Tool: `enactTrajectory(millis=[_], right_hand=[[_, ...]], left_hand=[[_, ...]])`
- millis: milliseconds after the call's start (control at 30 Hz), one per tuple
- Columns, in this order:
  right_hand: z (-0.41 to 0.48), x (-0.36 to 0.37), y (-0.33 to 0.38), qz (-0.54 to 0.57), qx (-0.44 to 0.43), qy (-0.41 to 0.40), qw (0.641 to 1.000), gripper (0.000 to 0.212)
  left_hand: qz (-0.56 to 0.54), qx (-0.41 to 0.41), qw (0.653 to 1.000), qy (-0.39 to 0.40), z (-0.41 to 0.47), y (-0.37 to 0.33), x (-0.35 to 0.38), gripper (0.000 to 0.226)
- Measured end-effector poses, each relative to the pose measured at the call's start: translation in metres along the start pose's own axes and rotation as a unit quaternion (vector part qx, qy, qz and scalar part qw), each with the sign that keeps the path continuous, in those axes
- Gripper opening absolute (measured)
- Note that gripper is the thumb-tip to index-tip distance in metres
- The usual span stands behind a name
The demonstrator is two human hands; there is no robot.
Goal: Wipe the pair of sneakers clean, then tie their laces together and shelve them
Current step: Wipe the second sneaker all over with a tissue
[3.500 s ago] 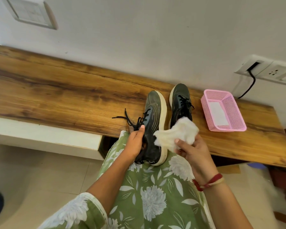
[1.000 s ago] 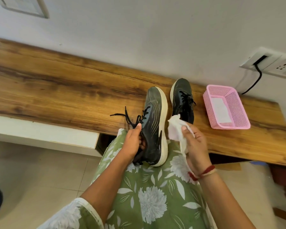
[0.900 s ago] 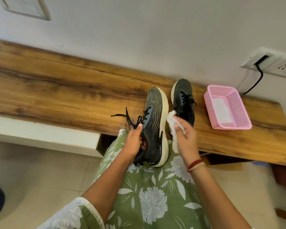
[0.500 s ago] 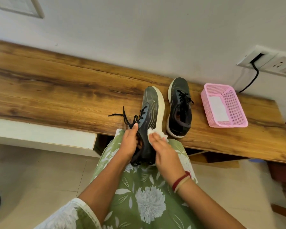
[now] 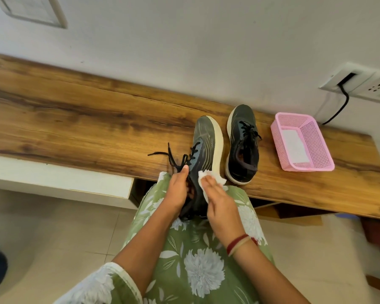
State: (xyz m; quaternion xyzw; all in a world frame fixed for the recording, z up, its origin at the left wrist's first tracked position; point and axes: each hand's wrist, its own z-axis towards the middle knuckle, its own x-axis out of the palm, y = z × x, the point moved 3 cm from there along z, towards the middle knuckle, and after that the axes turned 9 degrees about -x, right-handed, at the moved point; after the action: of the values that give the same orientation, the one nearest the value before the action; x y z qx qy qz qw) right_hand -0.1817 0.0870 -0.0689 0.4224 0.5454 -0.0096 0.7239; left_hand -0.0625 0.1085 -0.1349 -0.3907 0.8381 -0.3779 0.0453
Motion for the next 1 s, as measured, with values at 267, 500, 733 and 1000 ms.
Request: enactTrajectory(millis=[267,500,733,1000], right_hand=[[0.004,-0.002,-0.004,-0.042,-0.054,0.029,0.997,0.056],[-0.001,0.003,-0.003,-0.031,-0.039,0.023,0.998,0.054],[0.012,0.003,-0.005,-0.052,-0.019,0.014,0.998,0.057],[0.023,0.002,-0.005,-0.074,-0.052,0.047,0.995,0.059]], left_hand=[[-0.018,0.011,1.0,0.012,-0.002,-0.005,0.001,0.059],[-0.006,0.018,1.0,0.014,-0.002,-0.003,0.002,0.073],[-0.002,0.026,0.999,0.025,0.0,-0.001,0.002,0.066],[-0.015,0.036,0.999,0.02,0.002,0.001,0.0,0.061]])
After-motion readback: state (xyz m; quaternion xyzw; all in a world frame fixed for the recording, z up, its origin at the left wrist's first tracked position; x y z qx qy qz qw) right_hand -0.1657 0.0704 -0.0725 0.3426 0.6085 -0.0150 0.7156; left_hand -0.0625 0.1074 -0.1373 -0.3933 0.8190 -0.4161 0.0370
